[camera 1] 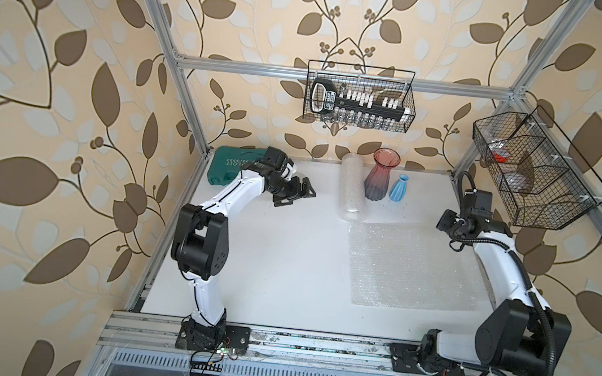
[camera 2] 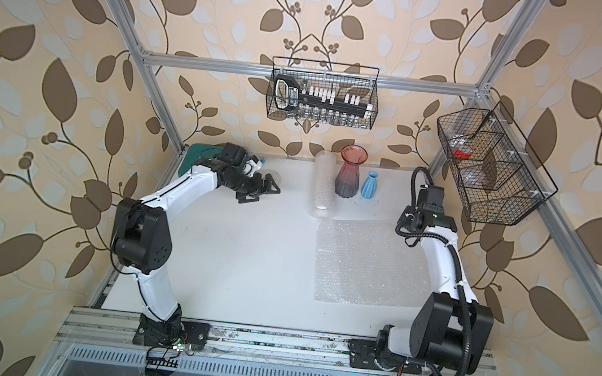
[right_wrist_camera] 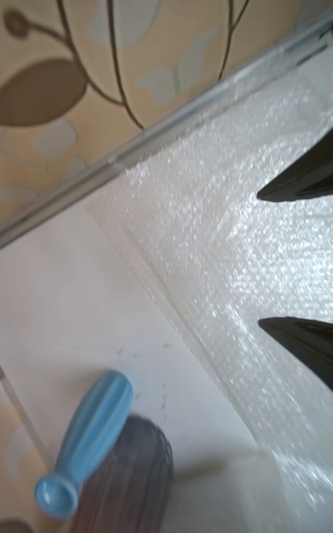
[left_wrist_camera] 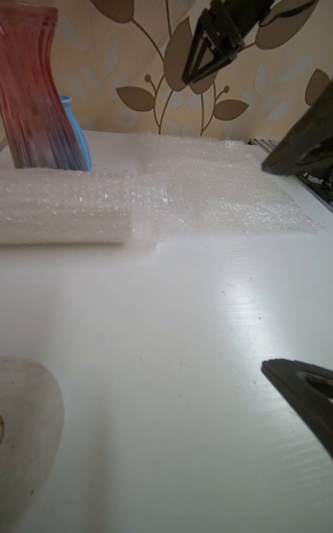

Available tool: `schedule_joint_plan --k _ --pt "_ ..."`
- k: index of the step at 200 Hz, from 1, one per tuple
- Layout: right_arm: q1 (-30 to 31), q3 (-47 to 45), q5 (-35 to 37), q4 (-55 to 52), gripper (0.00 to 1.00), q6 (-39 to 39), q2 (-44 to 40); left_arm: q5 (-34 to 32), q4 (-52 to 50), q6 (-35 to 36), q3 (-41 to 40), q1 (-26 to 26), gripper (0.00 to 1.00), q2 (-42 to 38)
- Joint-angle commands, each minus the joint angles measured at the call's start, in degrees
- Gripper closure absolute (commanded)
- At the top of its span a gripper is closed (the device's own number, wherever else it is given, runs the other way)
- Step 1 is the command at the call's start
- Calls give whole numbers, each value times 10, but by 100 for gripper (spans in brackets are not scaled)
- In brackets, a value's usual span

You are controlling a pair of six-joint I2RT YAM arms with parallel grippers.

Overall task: Unwrap the vase from the bubble wrap
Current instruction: Place the bubble wrap at the center of the board, then move the bubble wrap to the center of the board.

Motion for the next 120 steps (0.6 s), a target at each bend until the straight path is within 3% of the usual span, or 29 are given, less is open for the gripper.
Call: schedule_joint_plan --k 1,53,120 --pt "14 -41 -146 32 37 29 -21 -9 8 -26 83 -26 1 56" --pt "40 -92 -185 43 36 47 -49 -7 18 -66 292 -50 1 220" --pt "46 -101 -187 38 36 43 -36 14 52 -116 433 -62 1 335"
